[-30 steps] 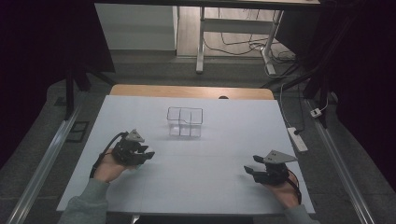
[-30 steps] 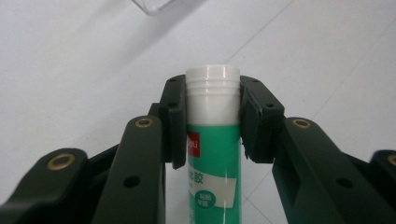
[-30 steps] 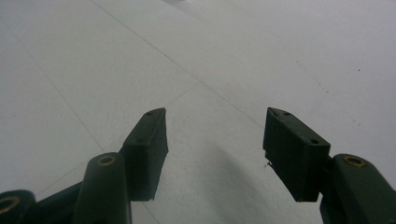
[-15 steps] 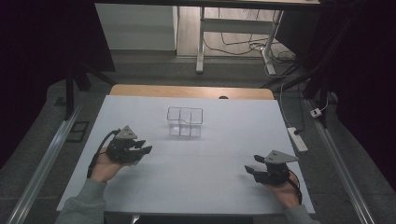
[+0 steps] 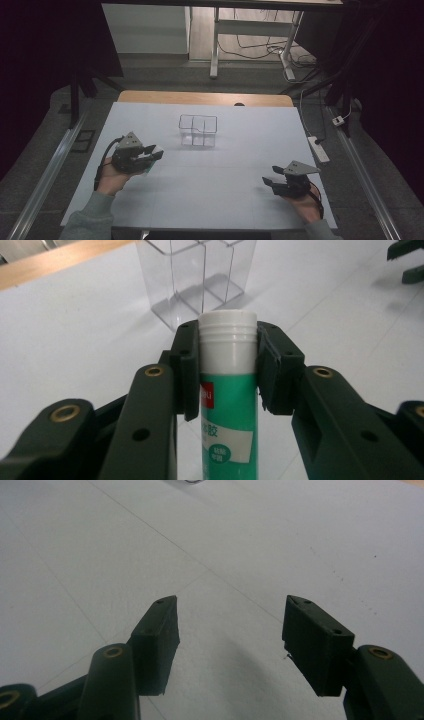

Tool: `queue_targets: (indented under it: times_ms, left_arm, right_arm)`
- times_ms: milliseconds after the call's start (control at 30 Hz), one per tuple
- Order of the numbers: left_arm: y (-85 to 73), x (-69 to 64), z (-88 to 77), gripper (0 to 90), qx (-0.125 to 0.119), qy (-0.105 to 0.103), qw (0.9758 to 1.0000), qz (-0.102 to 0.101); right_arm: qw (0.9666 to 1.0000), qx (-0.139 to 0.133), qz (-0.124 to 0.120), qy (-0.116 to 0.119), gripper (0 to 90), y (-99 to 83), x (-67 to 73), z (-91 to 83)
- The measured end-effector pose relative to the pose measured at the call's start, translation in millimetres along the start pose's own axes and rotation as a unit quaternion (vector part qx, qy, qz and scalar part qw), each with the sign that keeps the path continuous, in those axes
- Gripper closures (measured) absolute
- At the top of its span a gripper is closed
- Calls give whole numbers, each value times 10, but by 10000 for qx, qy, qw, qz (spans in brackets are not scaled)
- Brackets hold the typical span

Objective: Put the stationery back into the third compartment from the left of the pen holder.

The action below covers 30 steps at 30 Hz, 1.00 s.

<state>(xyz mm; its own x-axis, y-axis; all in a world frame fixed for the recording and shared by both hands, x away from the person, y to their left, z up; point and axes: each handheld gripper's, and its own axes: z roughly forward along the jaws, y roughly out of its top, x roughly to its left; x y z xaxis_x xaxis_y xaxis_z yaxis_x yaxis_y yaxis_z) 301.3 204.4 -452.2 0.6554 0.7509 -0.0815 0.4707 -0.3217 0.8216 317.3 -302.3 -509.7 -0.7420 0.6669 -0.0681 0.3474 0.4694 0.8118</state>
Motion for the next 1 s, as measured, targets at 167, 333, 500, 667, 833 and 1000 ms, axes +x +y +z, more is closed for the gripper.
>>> queue_targets:
  times_ms: [167, 333, 500, 667, 833, 1000]
  left_arm:
    - [35, -37, 0, 645, -203, -15, 9998, 26]
    - [73, -56, -5, 645, -337, -111, 9994, 58]
    - [174, -102, 54, 646, -379, -178, 9989, 202]
    - [282, -144, 96, 646, -544, -189, 9980, 248]
    - [392, -157, 179, 646, -687, -200, 9971, 271]
    - [488, -181, 266, 646, -807, -196, 9961, 308]
  right_arm:
    - [10000, -17, -1, -80, 392, 0, 8, -8]
    - [10000, -49, 15, -68, 392, -7, 1, -20]
    - [9999, -98, -14, -24, 390, -5, 9, -21]
    - [9999, -124, -11, 11, 386, -5, 7, -20]
    - [9999, -119, -36, -42, 384, 2, 11, -2]
    - [9999, -43, -105, -62, 381, -2, 16, 19]
